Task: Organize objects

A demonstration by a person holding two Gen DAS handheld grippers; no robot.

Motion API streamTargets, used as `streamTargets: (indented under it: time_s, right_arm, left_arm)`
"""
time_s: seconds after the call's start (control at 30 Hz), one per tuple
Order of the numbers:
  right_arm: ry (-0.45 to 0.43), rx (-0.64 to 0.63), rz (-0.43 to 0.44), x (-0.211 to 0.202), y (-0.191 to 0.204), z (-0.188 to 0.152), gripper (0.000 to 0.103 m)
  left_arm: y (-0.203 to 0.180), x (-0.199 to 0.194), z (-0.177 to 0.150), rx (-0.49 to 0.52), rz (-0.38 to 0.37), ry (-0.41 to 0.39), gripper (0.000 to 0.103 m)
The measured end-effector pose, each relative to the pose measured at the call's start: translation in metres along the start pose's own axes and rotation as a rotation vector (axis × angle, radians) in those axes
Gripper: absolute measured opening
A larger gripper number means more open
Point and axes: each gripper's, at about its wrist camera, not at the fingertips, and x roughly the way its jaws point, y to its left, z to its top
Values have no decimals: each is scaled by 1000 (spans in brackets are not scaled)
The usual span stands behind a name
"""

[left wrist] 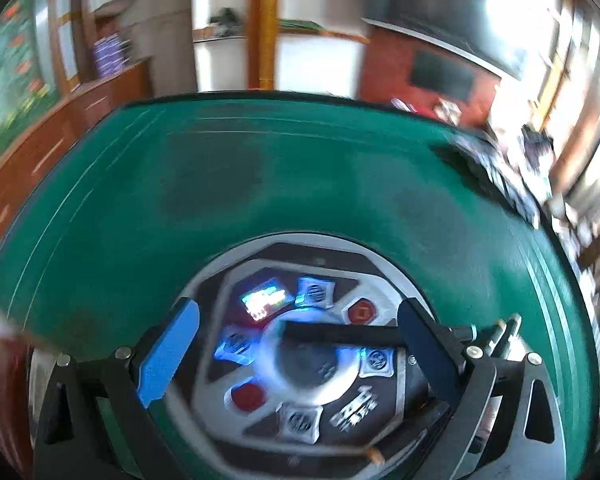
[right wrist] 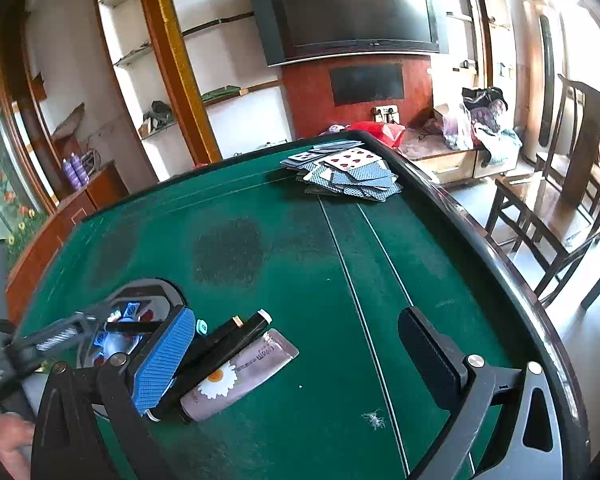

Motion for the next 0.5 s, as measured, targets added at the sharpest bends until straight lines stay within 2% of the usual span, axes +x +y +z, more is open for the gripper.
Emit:
streamTargets:
  time_s: [0.1, 0.17, 0.37, 0.47, 0.5]
  right_arm:
    - [-2, 18, -8, 0, -5, 1, 103]
    - [3, 40, -4, 0, -9, 2, 103]
    - [49, 105, 30, 8, -22, 4, 103]
    - [74, 130, 44, 13, -26, 3, 103]
    - [82, 140, 53, 14, -28, 3, 103]
  left_arm:
    - [-16, 19, -1, 91, -23, 95, 96]
    - [-24, 21, -7, 101, -94, 146, 94]
    - [-55, 1, -41, 189, -198, 209, 92]
    - [-76, -16, -64, 315, -204, 211, 83]
    - [-80, -21, -69, 348, -214, 213, 72]
